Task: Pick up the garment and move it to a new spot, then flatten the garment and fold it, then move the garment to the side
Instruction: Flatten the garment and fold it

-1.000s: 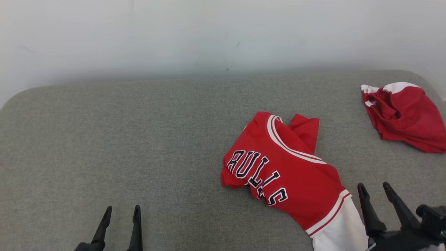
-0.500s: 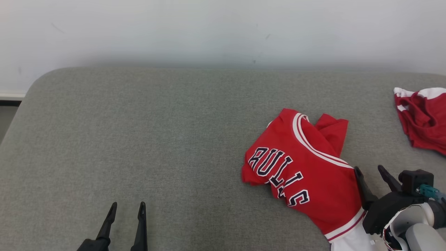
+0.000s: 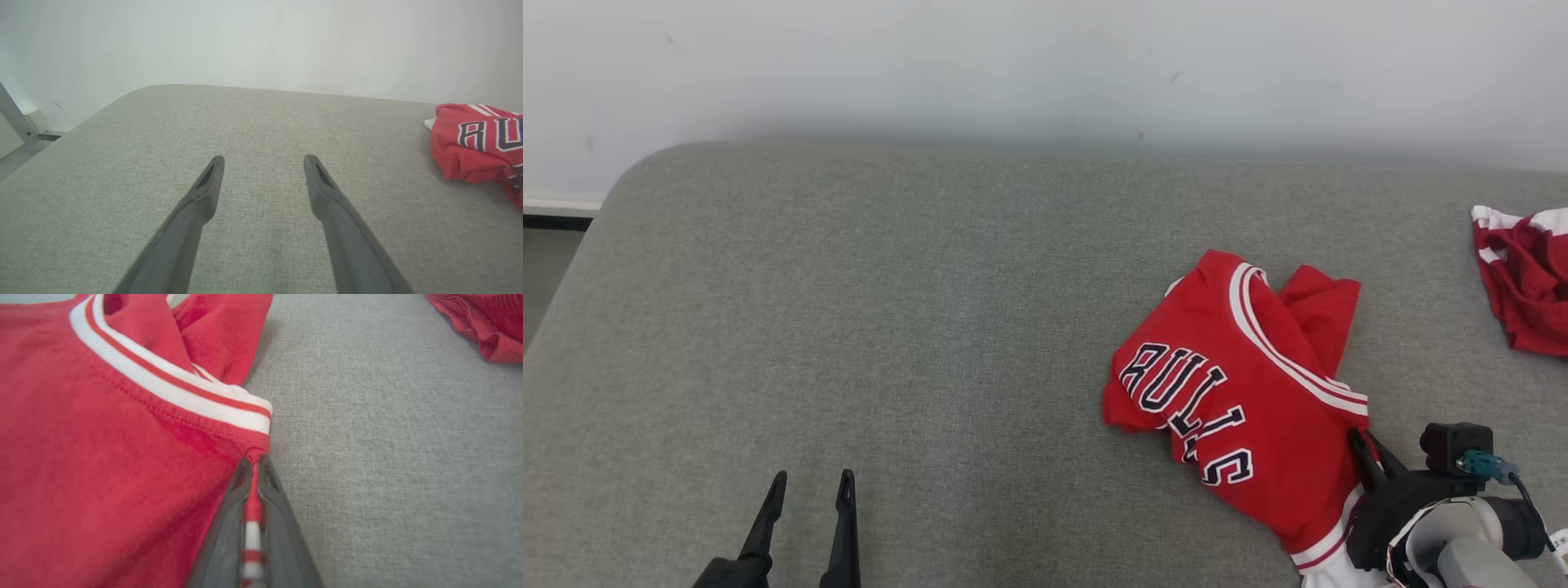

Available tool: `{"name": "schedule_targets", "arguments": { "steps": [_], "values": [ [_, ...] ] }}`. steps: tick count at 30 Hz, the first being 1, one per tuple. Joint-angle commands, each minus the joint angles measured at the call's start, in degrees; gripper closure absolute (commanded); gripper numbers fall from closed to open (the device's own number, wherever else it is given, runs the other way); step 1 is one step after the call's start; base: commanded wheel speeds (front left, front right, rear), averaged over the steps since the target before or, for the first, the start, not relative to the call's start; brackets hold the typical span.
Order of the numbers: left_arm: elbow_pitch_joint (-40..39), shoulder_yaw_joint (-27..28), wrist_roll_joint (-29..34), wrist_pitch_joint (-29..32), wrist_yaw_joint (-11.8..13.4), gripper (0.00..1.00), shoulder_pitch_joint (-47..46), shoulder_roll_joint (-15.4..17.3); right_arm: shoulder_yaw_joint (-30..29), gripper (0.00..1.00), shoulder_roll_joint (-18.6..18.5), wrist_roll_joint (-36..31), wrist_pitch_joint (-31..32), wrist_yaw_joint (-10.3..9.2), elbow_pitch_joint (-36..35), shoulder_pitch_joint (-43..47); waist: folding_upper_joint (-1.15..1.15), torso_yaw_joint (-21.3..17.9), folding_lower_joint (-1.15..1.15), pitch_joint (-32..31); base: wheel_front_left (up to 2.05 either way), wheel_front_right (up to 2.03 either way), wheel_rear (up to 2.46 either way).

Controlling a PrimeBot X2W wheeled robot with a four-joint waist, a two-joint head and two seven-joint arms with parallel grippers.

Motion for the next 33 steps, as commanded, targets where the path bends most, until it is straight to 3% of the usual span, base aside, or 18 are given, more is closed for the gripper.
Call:
{"name": "schedule_targets", "arguments": {
  "steps": [1,6,11,17,20,26,33],
  "values": [
    [-0.1,0.2,0.3,-0.2,0.2,0.0,0.4,0.0,0.9,1.0,0.0,0.9,-1.4,-0.17,1.0,-0.3,0.0,-0.6,0.0,-0.6,0.0,0.0,0.0],
    [-0.1,0.3,0.4,-0.2,0.0,0.0,0.6,0.0,2.3,1.0,-0.9,4.6,-6.1,-0.16,-2.5,-2.8,0.0,-1.3,0.0,-1.8,0.0,0.0,0.0],
    [0.1,0.2,0.5,-0.2,-0.1,0.0,1.3,-0.2,5.4,1.0,-0.9,7.5,-7.8,-0.16,-12.3,-3.8,0.0,-1.3,0.0,-3.2,0.0,0.0,0.0],
    [0.0,-0.1,0.2,-0.2,-0.3,0.0,1.7,-0.3,8.0,1.0,0.9,8.7,-6.7,-0.16,-22.2,-5.5,0.0,0.4,0.0,-4.1,0.0,0.0,0.0],
    [0.1,-0.4,0.2,-0.2,-0.4,0.0,1.7,-0.4,9.9,1.0,4.2,8.0,-4.5,-0.16,-27.2,-7.3,0.0,3.1,0.0,-4.4,0.0,0.0,0.0],
    [0.7,-1.7,0.1,-0.2,-0.5,0.0,0.8,-0.7,13.7,1.0,10.7,5.9,-2.3,-0.16,-26.3,-10.3,0.0,8.7,0.0,-4.5,0.0,0.0,0.0],
    [2.2,-3.2,-0.2,-0.2,-1.0,0.0,-0.3,-1.1,19.4,1.0,15.6,5.5,-2.4,-0.16,-17.8,-12.6,0.0,14.3,0.0,-4.0,0.0,0.0,0.0]
  ]
}}
